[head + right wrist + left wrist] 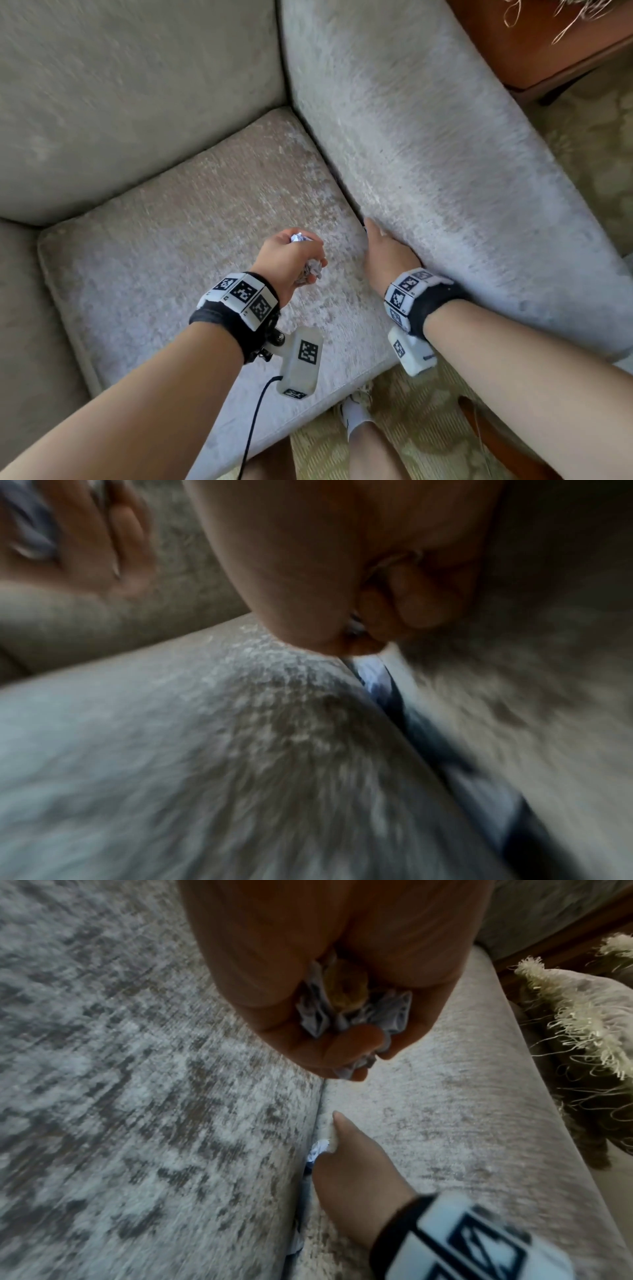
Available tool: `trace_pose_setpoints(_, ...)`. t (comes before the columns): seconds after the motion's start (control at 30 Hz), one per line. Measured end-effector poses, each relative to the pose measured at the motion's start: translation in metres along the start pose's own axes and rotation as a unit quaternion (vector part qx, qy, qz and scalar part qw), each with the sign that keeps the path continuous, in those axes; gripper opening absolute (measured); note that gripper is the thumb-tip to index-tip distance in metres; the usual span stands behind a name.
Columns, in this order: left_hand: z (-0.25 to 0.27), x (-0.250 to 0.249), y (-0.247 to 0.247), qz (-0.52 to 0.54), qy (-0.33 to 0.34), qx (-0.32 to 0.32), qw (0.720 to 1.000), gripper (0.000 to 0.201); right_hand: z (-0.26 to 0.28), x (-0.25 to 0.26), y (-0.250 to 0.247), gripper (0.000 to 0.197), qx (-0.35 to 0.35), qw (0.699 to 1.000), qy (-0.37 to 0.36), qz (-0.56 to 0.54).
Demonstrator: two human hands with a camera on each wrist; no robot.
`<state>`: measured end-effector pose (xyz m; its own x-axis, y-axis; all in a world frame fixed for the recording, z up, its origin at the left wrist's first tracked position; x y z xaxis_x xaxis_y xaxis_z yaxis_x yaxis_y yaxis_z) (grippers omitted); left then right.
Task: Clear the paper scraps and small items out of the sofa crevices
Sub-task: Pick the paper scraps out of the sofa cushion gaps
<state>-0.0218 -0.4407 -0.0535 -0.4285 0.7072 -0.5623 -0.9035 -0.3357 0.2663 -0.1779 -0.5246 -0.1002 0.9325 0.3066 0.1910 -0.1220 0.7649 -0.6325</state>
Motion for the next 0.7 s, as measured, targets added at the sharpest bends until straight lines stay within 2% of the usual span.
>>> trace_pose_setpoints(0.07, -0.004, 0.001, -0.002, -0.01, -0.001, 0.008, 1.0, 0.015, -0.016, 0.007, -0.002, 0.078, 0.027, 0.994, 0.028, 0.098)
trace_pose_setpoints(0.17, -0.011, 0.004, -0.009, -0.019, -0.01, 0.016, 1.0, 0.015, -0.038, 0.011, -0.003, 0.077, 0.074, 0.982, 0.062, 0.16)
trace_pose_setpoints(0.23, -0.014, 0.007, -0.014, -0.023, -0.017, 0.02, 0.999, 0.015, -0.048, 0.012, -0.002, 0.069, 0.09, 0.976, 0.076, 0.183)
trace_pose_setpoints(0.4, -0.023, 0.01, -0.025, -0.023, -0.031, 0.02, 0.999, 0.017, -0.053, 0.015, -0.003, 0.03, 0.11, 0.971, 0.07, 0.198)
trace_pose_setpoints(0.5, -0.024, 0.008, -0.03, -0.018, -0.035, 0.019, 0.999, 0.016, -0.054, 0.015, -0.002, 0.028, 0.128, 0.964, 0.067, 0.223)
trace_pose_setpoints(0.57, -0.025, 0.005, -0.031, -0.014, -0.033, 0.018, 0.999, 0.015, -0.053, 0.014, 0.0, 0.026, 0.123, 0.964, 0.064, 0.225)
trace_pose_setpoints(0.7, -0.023, -0.003, -0.028, -0.005, -0.033, 0.017, 0.999, 0.016, -0.037, 0.013, -0.002, 0.029, 0.045, 0.973, 0.06, 0.218)
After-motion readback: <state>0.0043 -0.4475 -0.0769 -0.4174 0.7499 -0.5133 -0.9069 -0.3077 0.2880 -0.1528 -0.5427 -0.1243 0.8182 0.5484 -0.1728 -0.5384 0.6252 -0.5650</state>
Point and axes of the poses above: each hand's wrist, its own z-axis away from the middle knuckle, its own y-axis out of the palm, x = y × z, the point moved 6 cm from there along -z, towards the middle knuckle, and after that the axes turned 14 degrees about x, right-handed, at the moved point
